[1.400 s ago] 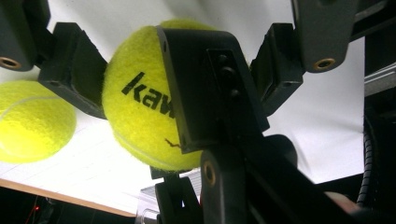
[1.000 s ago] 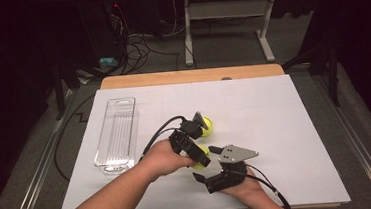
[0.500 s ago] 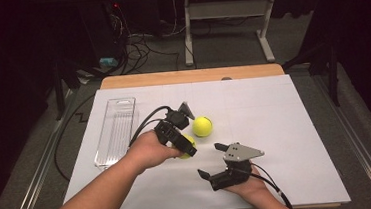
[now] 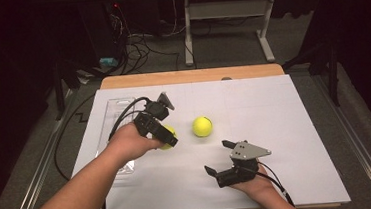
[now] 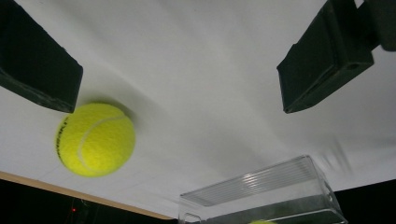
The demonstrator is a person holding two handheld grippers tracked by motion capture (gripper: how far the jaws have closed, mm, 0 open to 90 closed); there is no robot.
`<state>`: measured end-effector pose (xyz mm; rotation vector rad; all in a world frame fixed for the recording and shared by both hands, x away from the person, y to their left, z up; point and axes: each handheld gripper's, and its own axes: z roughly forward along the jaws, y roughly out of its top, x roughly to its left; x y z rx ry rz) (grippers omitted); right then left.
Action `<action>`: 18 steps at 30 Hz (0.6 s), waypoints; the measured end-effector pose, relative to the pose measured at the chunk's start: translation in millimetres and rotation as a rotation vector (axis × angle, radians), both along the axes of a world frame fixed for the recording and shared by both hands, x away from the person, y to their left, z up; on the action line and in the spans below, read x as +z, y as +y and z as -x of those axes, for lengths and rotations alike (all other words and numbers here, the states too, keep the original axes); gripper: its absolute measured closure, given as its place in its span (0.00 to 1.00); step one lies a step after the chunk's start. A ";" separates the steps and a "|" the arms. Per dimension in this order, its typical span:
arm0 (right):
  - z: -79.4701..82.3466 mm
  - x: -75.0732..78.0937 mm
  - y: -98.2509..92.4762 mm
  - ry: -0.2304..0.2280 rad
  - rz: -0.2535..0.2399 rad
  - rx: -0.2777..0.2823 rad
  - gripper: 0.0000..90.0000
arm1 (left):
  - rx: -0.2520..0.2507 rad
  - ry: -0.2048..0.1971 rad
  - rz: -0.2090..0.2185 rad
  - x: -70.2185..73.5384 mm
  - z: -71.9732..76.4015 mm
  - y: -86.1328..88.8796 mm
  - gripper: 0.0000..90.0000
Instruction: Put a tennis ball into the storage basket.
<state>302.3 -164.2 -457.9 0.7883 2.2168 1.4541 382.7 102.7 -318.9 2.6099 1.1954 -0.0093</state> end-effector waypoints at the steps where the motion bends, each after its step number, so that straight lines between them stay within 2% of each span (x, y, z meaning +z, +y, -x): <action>1: -0.2 0.3 -2.3 0.004 0.006 -0.005 0.00 | 0.005 -0.005 -0.001 0.8 -0.7 3.6 0.29; 13: -2.1 2.2 -22.4 -0.009 0.002 -0.050 0.00 | 0.111 -0.026 -0.017 9.8 -10.4 45.8 0.29; 18: -1.6 2.8 -30.7 -0.013 0.005 -0.061 0.00 | 0.147 -0.022 -0.030 10.4 -13.8 60.7 0.29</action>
